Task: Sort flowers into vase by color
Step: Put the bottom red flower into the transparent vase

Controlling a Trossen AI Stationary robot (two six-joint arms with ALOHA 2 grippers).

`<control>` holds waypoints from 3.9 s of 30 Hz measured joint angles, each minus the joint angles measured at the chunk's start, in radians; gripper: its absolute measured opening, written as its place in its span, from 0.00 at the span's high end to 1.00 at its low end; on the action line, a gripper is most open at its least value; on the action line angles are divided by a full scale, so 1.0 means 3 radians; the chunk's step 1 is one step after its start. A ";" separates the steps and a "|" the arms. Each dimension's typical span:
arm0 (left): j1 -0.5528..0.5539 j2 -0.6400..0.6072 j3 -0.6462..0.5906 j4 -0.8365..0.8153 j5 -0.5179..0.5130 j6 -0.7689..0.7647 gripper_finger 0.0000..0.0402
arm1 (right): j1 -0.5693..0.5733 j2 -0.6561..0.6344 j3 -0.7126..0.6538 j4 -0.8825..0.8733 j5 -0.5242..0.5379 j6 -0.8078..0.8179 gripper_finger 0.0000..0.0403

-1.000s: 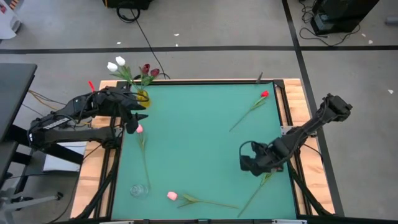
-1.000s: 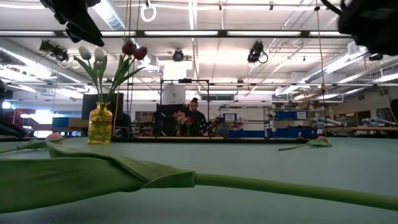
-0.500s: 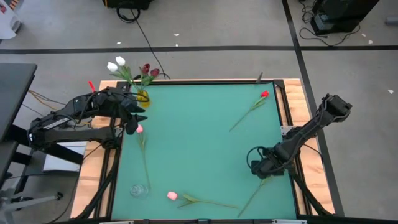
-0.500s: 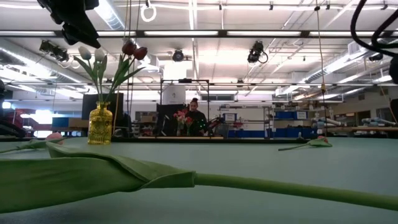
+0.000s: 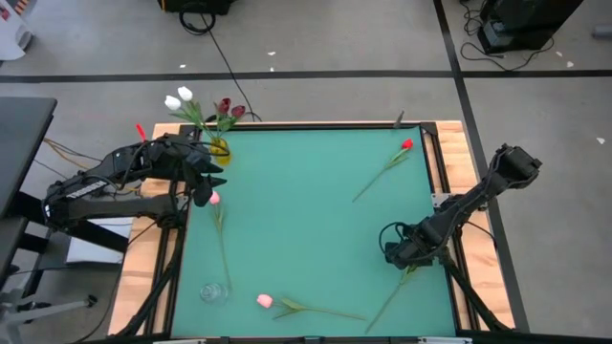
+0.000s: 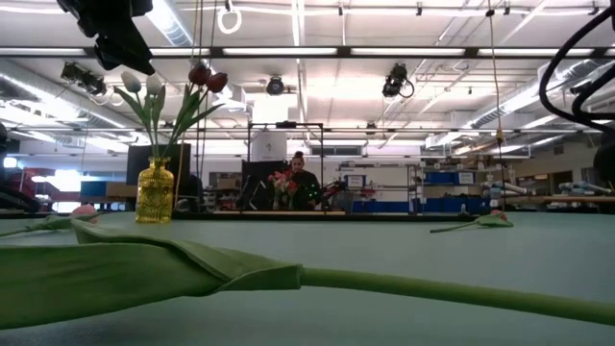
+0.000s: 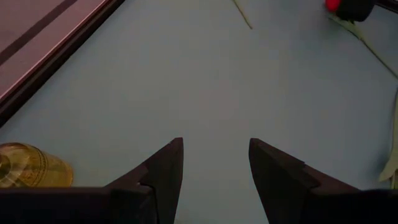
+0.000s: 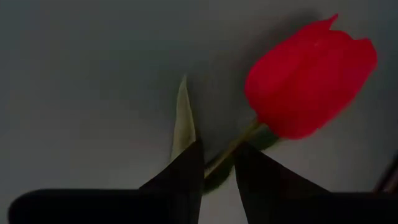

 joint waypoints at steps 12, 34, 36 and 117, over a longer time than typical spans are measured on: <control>0.0000 0.0000 0.0000 0.0001 -0.0005 -0.0027 0.53 | -0.0012 -0.0006 -0.0073 0.0081 0.0108 -0.0209 0.97; -0.0096 0.0200 0.0000 0.1376 0.0183 -0.0954 0.53 | -0.0861 0.0003 0.1384 0.0574 0.3065 -0.3366 0.98; -0.0201 0.0289 0.0000 0.1473 0.0278 -0.1037 0.53 | -0.0977 0.0003 0.1514 0.0692 0.3104 -0.3858 0.98; -0.2779 0.0667 0.0004 0.1946 -0.3622 -0.0691 0.99 | -0.1726 -0.2201 0.1452 0.0502 0.2164 -0.6924 0.69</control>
